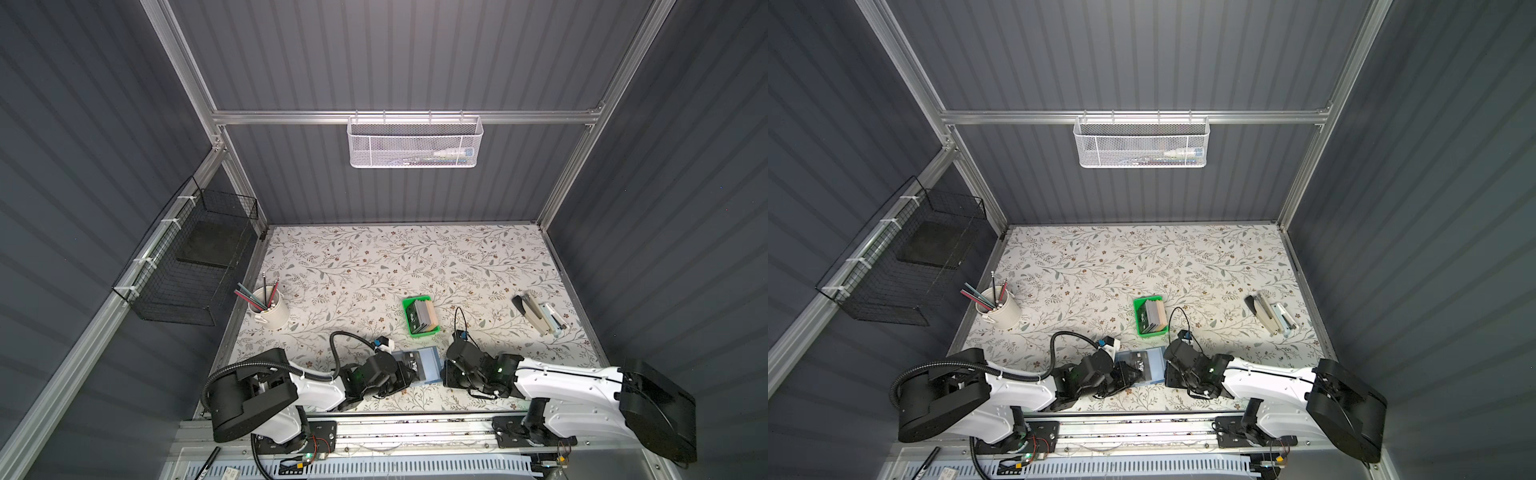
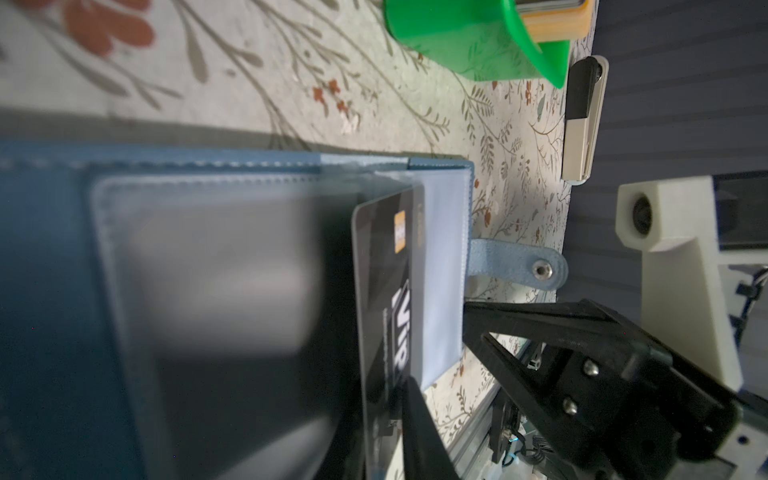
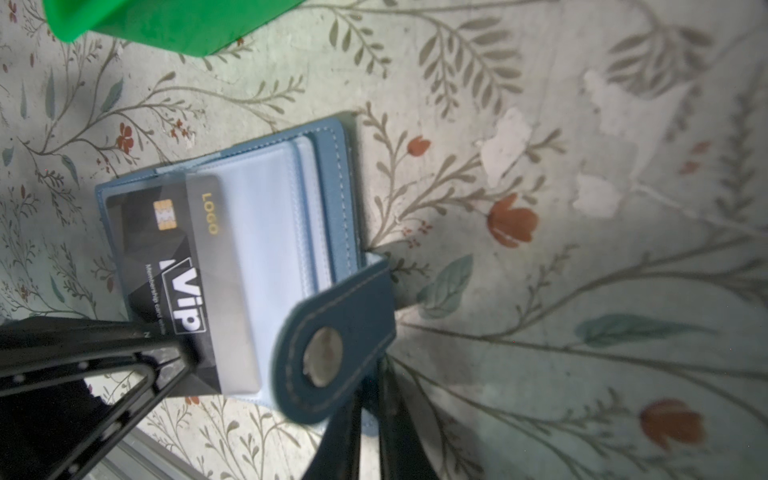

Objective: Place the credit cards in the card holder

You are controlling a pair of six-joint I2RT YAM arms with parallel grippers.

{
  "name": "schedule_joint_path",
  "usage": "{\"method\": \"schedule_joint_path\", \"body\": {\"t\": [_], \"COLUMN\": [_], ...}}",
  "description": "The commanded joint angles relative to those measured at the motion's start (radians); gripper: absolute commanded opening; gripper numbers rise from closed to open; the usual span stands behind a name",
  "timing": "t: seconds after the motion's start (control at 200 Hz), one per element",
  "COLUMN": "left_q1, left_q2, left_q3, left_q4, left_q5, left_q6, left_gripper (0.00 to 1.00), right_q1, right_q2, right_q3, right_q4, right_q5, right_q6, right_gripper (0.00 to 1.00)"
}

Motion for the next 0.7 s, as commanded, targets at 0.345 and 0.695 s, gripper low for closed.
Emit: {"method": "schedule_joint_path", "body": {"t": [0.345, 0.695], "left_q1": [0.044, 0.089], "left_q2": [-0.083, -0.089], "left_q3": [0.074, 0.142], "left_q4": [-0.384, -0.503], "left_q5": [0.023, 0.035], "left_q6": [0.081, 0.163], "left_gripper": [0.37, 0.37], "right_q1": [0.009, 0.01], "right_q2": [0.025, 0.037], "right_q3": [-0.002, 0.003], "right_q4": [-0.065, -0.059], "right_q5": [0.004, 0.002], "right_q6": [-0.013, -0.014], "right_gripper": [0.14, 0.14]}}
